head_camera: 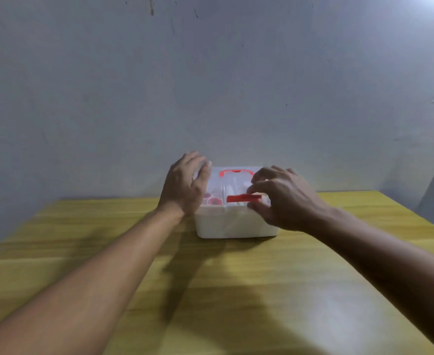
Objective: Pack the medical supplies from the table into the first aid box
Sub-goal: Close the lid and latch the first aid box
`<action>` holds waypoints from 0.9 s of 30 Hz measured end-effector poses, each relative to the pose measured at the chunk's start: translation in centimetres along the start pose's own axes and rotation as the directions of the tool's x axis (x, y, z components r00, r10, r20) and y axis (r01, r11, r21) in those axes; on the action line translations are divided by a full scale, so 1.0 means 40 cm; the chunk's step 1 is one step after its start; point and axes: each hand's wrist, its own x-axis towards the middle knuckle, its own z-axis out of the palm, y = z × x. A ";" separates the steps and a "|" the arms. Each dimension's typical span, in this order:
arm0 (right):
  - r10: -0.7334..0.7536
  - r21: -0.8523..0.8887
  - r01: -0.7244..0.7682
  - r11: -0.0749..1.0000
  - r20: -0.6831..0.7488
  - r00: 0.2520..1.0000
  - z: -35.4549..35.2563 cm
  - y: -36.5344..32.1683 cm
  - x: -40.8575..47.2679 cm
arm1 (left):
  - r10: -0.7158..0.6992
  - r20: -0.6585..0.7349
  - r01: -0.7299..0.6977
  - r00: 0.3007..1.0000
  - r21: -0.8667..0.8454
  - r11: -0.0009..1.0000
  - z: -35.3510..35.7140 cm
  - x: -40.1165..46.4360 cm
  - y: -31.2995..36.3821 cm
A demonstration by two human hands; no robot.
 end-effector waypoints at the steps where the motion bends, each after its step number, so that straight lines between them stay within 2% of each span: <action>1: 0.007 0.007 -0.007 1.000 0.019 1.000 0.003 0.001 -0.010 | 0.003 0.083 -0.006 0.997 0.033 0.999 0.001 -0.003 0.009; 5: 0.084 0.106 -0.089 0.990 0.052 0.995 0.005 0.011 -0.014 | -0.048 0.304 -0.003 0.951 0.165 0.986 0.006 -0.018 0.036; 8: 0.124 0.072 -0.135 0.988 0.137 0.983 0.030 0.031 -0.010 | -0.072 0.370 0.006 0.926 0.177 0.984 0.017 -0.032 0.028; 10: 0.143 0.075 -0.159 0.984 0.176 0.974 0.055 0.042 -0.014 | -0.086 0.379 0.004 0.921 0.211 0.977 0.023 -0.040 0.022; 13: 0.152 0.108 -0.168 0.980 0.143 0.978 0.080 0.050 -0.020 | -0.052 0.339 -0.055 0.939 0.298 0.953 0.032 -0.050 0.018; 22: 0.144 0.054 -0.148 0.987 0.064 0.987 0.093 0.056 -0.025 | -0.027 0.274 -0.057 0.961 0.292 0.955 0.043 -0.055 0.005; 27: 0.137 0.017 -0.138 0.990 0.084 0.987 0.098 0.058 -0.021 | -0.030 0.287 -0.060 0.957 0.301 0.952 0.041 -0.052 0.008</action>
